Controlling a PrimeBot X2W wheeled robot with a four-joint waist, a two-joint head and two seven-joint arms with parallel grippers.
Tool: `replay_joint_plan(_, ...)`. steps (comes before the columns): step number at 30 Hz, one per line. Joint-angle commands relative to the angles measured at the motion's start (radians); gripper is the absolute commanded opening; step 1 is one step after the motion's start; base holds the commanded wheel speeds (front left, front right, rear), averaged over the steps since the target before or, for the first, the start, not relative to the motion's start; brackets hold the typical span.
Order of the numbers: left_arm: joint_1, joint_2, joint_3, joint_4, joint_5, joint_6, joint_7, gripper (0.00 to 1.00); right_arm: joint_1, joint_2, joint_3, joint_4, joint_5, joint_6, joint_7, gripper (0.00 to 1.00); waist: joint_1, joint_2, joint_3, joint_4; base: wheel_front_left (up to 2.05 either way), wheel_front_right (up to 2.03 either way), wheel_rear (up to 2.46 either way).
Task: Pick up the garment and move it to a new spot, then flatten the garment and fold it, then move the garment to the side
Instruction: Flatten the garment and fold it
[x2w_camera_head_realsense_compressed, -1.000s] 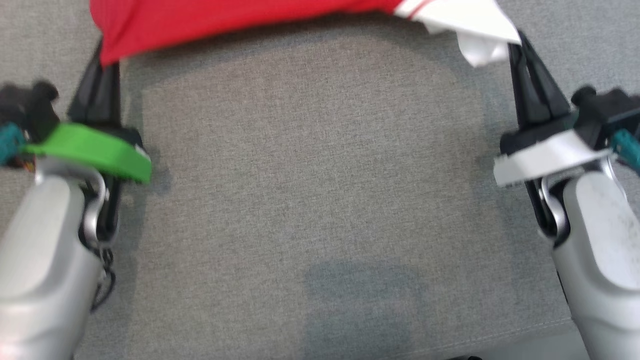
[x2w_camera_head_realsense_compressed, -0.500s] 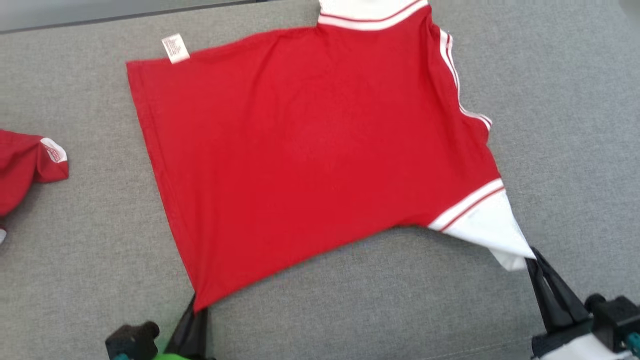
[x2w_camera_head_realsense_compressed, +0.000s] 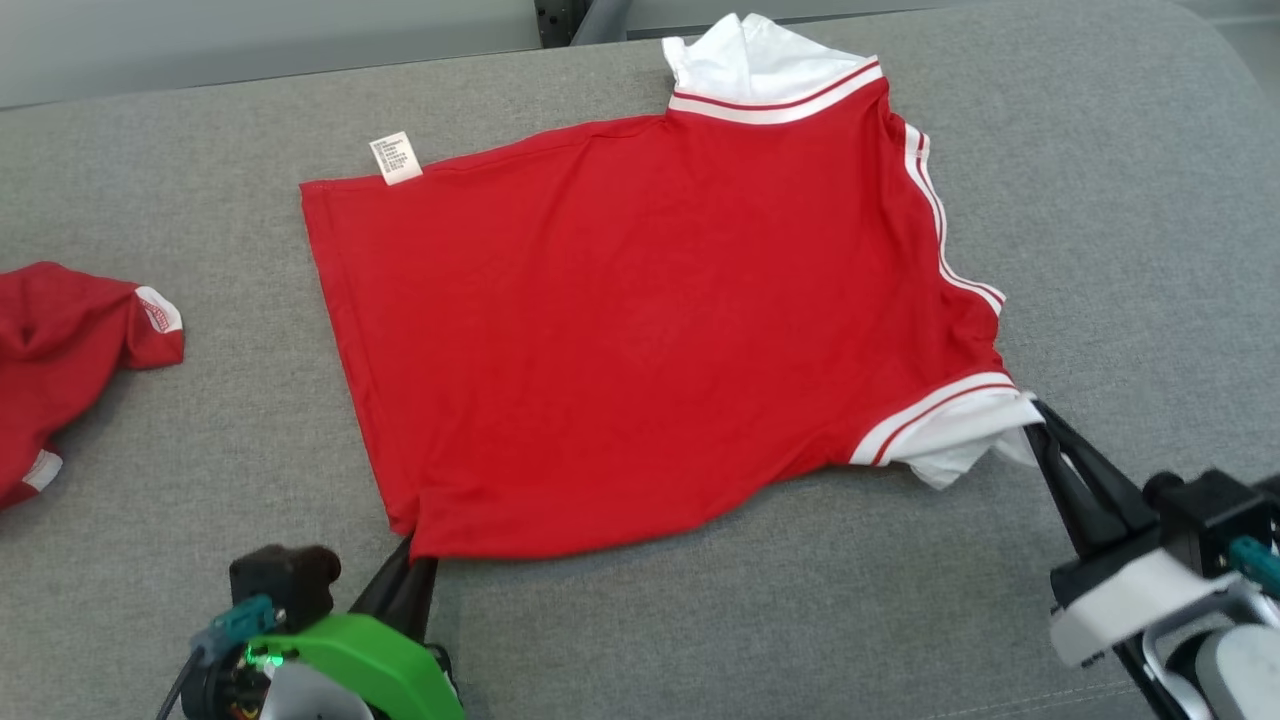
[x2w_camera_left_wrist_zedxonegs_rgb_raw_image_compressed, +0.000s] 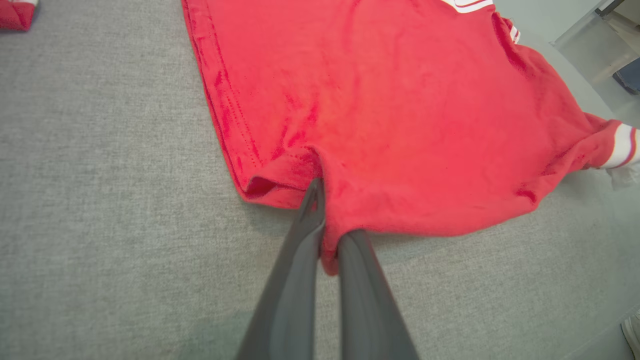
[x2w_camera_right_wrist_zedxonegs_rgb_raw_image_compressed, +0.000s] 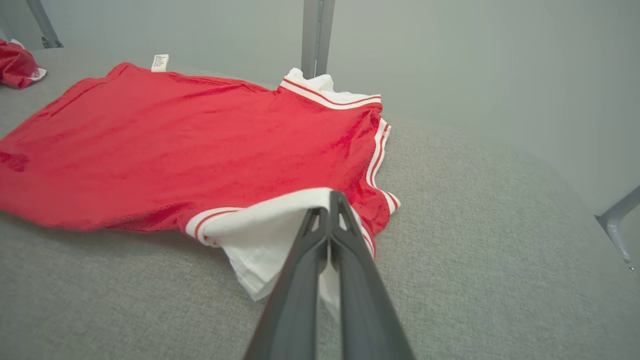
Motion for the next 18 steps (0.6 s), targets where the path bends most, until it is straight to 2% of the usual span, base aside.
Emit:
replay_joint_plan(1, -0.067, 0.021, -0.010, -0.010, 0.014, 0.004, 0.058, 0.00, -0.085, -0.042, 0.039, 0.015, 0.009, -0.001, 0.026, 0.00, 0.0001, 0.0045, -0.018, 0.012, 0.00, 0.00, 0.00)
replay_joint_plan(6, -0.191, 0.040, -0.022, 0.008, 0.031, 0.003, 0.167, 0.00, -0.238, -0.105, 0.106, 0.058, 0.028, -0.001, 0.064, 0.00, 0.0001, 0.0045, -0.019, 0.029, 0.00, 0.00, 0.00)
replay_joint_plan(11, -0.355, 0.026, -0.040, 0.072, 0.033, -0.009, 0.281, 0.00, -0.418, -0.181, 0.170, 0.145, 0.038, -0.001, 0.095, 0.00, 0.0001, 0.0045, 0.023, 0.062, 0.00, 0.00, 0.00)
replay_joint_plan(14, -0.486, 0.005, -0.066, 0.174, 0.026, -0.040, 0.375, 0.00, -0.552, -0.220, 0.245, 0.243, 0.048, -0.001, 0.117, 0.00, 0.0001, 0.0045, 0.061, 0.085, 0.00, 0.00, 0.00)
replay_joint_plan(18, -0.601, -0.032, -0.090, 0.321, 0.030, -0.065, 0.436, 0.00, -0.669, -0.214, 0.343, 0.356, 0.061, -0.001, 0.108, 0.00, 0.0001, 0.0045, 0.081, 0.099, 0.00, 0.00, 0.00)
